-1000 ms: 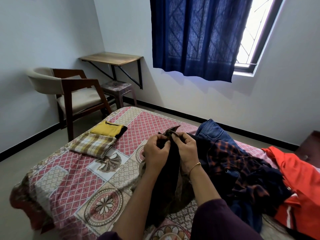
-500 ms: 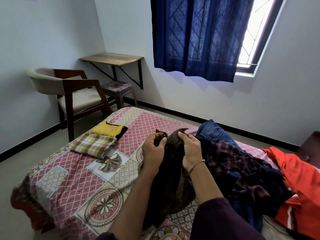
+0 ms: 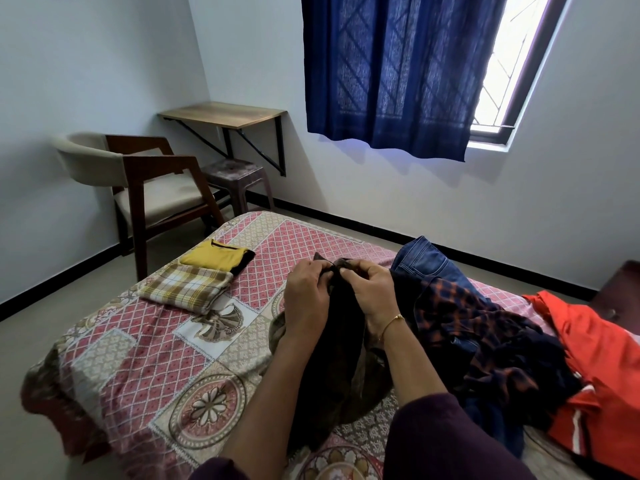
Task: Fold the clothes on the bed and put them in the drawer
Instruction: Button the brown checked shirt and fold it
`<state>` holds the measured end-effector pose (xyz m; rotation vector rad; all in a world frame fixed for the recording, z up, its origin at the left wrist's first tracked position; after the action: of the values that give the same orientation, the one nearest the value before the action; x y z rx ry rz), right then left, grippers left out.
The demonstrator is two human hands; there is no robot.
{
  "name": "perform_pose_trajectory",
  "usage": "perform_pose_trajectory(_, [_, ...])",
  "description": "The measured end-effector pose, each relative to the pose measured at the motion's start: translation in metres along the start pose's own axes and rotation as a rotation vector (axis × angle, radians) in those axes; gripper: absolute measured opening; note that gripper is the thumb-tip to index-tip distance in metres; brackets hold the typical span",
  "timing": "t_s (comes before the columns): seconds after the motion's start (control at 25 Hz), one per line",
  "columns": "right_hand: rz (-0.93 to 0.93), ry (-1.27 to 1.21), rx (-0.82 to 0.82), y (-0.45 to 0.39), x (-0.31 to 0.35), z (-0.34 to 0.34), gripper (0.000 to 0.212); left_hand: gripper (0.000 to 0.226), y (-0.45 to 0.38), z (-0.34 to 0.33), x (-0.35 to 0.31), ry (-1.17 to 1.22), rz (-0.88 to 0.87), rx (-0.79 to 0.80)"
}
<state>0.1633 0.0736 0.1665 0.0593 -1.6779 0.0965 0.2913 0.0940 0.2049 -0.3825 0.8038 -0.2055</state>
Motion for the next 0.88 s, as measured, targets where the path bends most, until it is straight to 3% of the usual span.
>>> perform_pose_trajectory(0.24, [0.081, 0.449, 0.041, -0.006, 0.011, 0.002, 0.016, 0.017, -0.006, -0.002, 0.004, -0.089, -0.049, 0.102])
perform_pose_trajectory(0.52, [0.191, 0.685, 0.137, -0.006, 0.025, -0.006, 0.017, 0.014, -0.010, -0.001, 0.000, -0.175, -0.075, 0.139])
perform_pose_trajectory(0.76, [0.205, 0.859, 0.213, -0.004, 0.024, -0.015, 0.020, 0.010, -0.009, -0.004, -0.009, -0.295, -0.218, 0.226])
perform_pose_trajectory(0.88, [0.237, 0.914, 0.264, -0.004, 0.027, -0.021, 0.024, 0.032, -0.001, 0.001, -0.017, -0.212, -0.311, 0.204])
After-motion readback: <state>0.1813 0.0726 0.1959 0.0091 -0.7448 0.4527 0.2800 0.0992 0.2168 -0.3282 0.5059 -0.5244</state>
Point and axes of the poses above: each hand's wrist, its own y-axis away from the middle knuckle, its own z-axis out of the back of the hand, x = y × z, the point moved 9 cm from there along -y, towards the middle knuckle, and after that the axes turned 14 degrees about x, right-handed, at the moved point
